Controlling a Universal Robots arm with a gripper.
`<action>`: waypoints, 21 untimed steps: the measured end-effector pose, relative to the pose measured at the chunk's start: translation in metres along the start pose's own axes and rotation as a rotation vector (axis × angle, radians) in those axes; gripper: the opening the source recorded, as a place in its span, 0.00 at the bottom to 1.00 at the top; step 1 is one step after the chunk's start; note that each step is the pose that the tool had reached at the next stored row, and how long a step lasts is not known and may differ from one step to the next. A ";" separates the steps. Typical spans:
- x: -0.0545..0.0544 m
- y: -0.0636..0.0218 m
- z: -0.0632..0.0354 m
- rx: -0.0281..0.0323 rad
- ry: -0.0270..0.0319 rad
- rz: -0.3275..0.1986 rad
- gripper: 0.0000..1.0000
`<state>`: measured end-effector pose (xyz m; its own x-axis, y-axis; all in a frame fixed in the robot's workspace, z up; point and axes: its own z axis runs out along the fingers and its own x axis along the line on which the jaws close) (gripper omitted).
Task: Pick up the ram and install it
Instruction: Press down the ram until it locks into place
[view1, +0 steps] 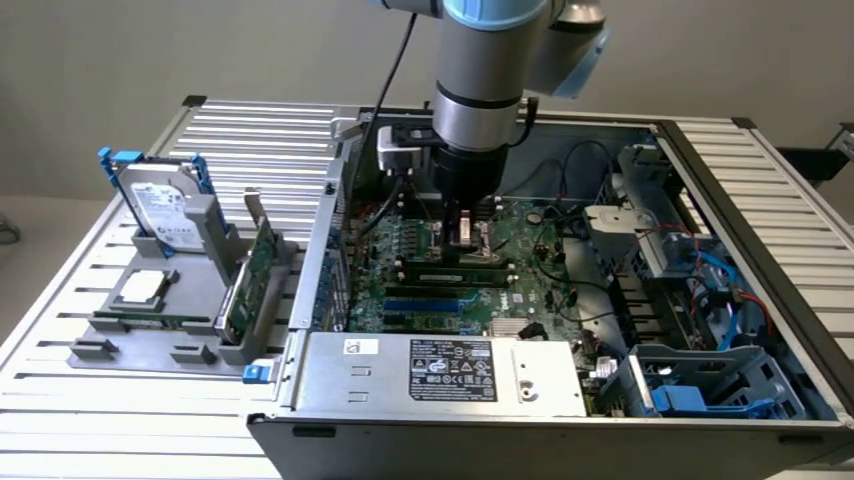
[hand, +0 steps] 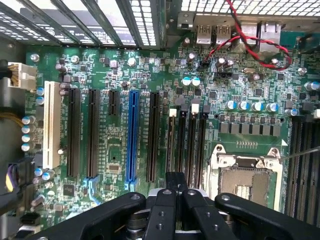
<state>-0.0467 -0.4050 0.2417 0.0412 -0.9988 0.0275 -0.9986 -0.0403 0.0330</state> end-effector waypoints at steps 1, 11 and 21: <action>0.000 -0.0022 -0.0014 -0.0003 0.0000 0.000 0.11; 0.002 -0.0175 -0.0022 -0.0007 0.0001 0.000 0.11; 0.002 -0.0128 -0.0022 -0.0006 -0.0001 0.000 0.11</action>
<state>-0.0338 -0.4064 0.2436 0.0411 -0.9988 0.0274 -0.9986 -0.0401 0.0336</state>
